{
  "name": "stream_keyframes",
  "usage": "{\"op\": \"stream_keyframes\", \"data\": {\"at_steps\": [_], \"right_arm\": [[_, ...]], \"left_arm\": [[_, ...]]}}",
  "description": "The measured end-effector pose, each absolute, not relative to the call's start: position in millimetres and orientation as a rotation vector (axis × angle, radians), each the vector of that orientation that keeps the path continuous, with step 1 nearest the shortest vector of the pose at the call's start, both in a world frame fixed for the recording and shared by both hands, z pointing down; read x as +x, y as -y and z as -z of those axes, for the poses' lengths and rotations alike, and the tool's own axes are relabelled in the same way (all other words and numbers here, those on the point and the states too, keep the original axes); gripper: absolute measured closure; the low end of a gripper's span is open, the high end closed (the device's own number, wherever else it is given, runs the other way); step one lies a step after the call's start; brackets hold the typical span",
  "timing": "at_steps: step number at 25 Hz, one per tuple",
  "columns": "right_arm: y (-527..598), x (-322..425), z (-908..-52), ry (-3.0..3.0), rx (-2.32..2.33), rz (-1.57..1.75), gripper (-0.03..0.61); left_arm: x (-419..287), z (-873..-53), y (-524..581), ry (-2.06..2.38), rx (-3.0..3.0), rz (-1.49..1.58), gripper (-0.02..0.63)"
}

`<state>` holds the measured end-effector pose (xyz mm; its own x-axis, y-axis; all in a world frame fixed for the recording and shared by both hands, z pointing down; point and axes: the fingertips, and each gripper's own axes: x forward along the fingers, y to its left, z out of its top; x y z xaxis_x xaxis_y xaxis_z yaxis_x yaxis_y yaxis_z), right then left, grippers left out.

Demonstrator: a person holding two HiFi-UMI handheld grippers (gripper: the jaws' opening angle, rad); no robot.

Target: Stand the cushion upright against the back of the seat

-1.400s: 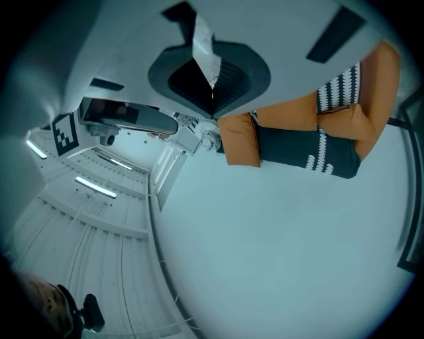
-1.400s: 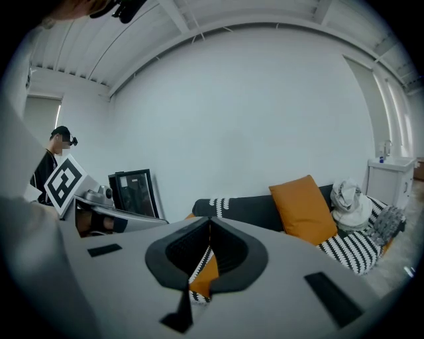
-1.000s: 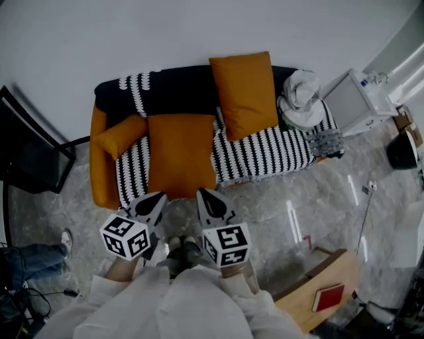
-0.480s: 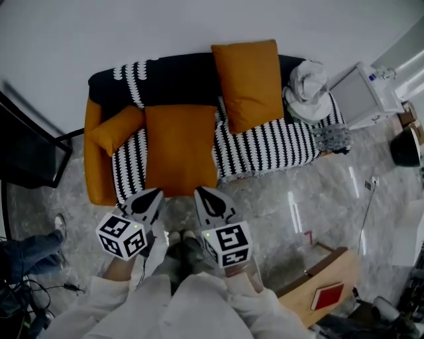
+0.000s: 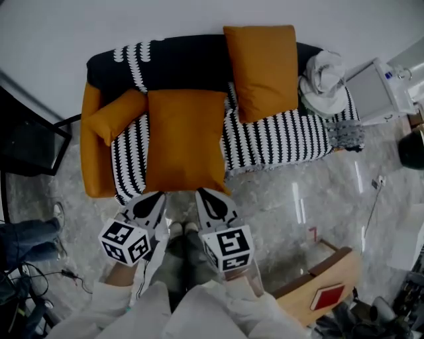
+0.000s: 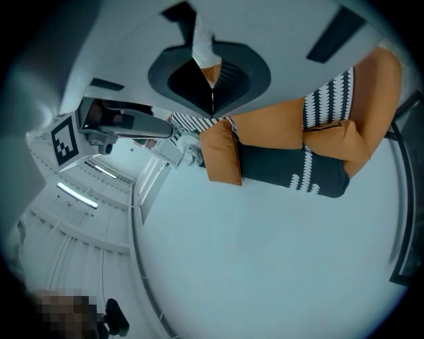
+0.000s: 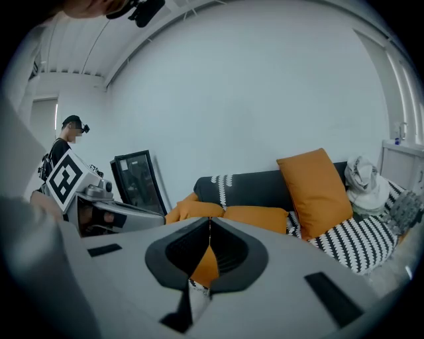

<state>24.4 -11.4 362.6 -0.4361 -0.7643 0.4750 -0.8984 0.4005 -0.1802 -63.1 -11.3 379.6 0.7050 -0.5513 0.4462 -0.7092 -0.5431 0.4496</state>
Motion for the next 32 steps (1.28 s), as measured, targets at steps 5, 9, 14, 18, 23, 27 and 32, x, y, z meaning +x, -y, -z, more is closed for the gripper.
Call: {"op": "stream_keyframes", "data": {"at_steps": [5, 9, 14, 18, 23, 27, 32], "right_arm": [[10, 24, -395, 2.337, 1.429, -0.626, 0.563], [6, 28, -429, 2.305, 1.42, -0.672, 0.563], [4, 15, -460, 2.309, 1.368, -0.72, 0.563], [4, 17, -480, 2.318, 1.345, -0.752, 0.563], [-1, 17, -507, 2.307, 1.322, -0.804, 0.563], [-3, 19, -517, 2.307, 1.329, -0.789, 0.563], [7, 25, -538, 2.288, 1.362, -0.777, 0.561]], "left_arm": [[-59, -420, 10, 0.92, 2.328, -0.399, 0.606], [-58, -452, 11, 0.913, 2.283, -0.411, 0.606], [-67, -481, 16, 0.978, 2.231, -0.412, 0.605], [-62, -500, 17, 0.99, 2.237, -0.421, 0.604], [-60, -525, 19, 1.007, 2.213, -0.426, 0.604], [-59, -542, 14, 1.011, 2.183, -0.423, 0.604], [-64, -571, 19, 1.039, 2.151, -0.428, 0.603]]}}
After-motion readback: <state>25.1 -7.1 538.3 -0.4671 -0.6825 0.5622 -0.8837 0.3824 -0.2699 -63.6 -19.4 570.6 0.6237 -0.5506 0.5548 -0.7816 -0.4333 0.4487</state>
